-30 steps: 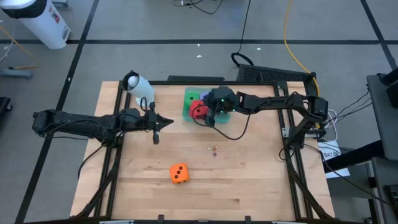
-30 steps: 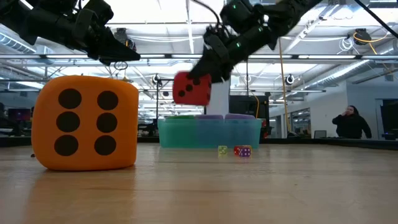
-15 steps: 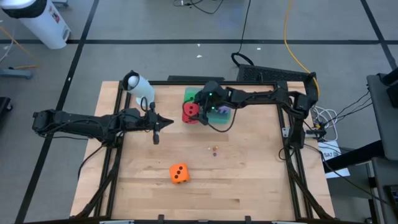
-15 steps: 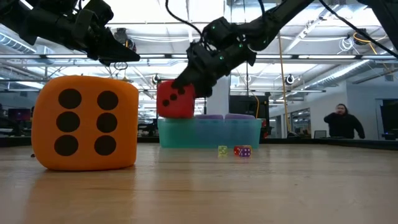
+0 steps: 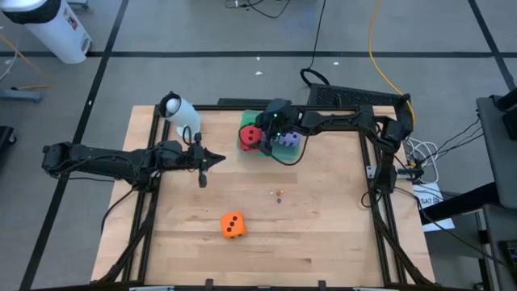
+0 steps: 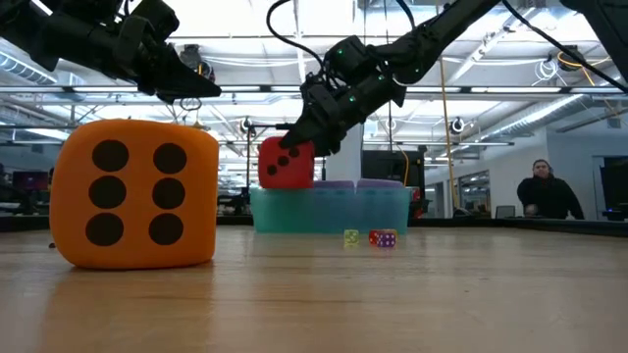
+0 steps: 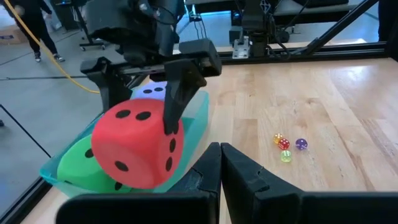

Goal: Pick & Place Dice
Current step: Put the large red dice into the blue bin

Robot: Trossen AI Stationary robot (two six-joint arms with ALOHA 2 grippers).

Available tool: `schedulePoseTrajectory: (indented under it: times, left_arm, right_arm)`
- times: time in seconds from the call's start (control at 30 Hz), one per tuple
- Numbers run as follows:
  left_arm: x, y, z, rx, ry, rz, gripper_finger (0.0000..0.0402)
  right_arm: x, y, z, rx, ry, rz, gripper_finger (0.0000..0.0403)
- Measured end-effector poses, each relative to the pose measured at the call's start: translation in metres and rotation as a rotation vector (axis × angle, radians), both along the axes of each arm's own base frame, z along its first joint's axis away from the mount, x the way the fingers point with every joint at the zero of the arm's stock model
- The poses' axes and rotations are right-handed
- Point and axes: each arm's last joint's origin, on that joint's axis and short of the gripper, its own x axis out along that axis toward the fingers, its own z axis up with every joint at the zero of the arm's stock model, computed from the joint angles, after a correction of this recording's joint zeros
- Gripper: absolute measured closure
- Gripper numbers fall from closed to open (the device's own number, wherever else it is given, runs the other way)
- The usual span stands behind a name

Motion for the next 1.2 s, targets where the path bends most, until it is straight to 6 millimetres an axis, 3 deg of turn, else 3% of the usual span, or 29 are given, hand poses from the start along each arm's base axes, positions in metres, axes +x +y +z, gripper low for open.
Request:
schedulePoseTrajectory:
  times: [0.8, 1.0, 1.2]
  left_arm:
    - [0.000, 0.000, 0.000, 0.004, 0.000, -0.001, 0.0380]
    - [0.000, 0.000, 0.000, 0.004, 0.000, -0.001, 0.0380]
    - [0.000, 0.000, 0.000, 0.004, 0.000, -0.001, 0.0380]
  right_arm:
    - [0.000, 0.004, -0.007, 0.000, 0.048, -0.029, 0.0045]
    - [0.001, 0.016, 0.015, 0.003, 0.000, 0.027, 0.0046]
    - [-0.011, 0.017, 0.057, -0.072, -0.096, 0.037, 0.0046]
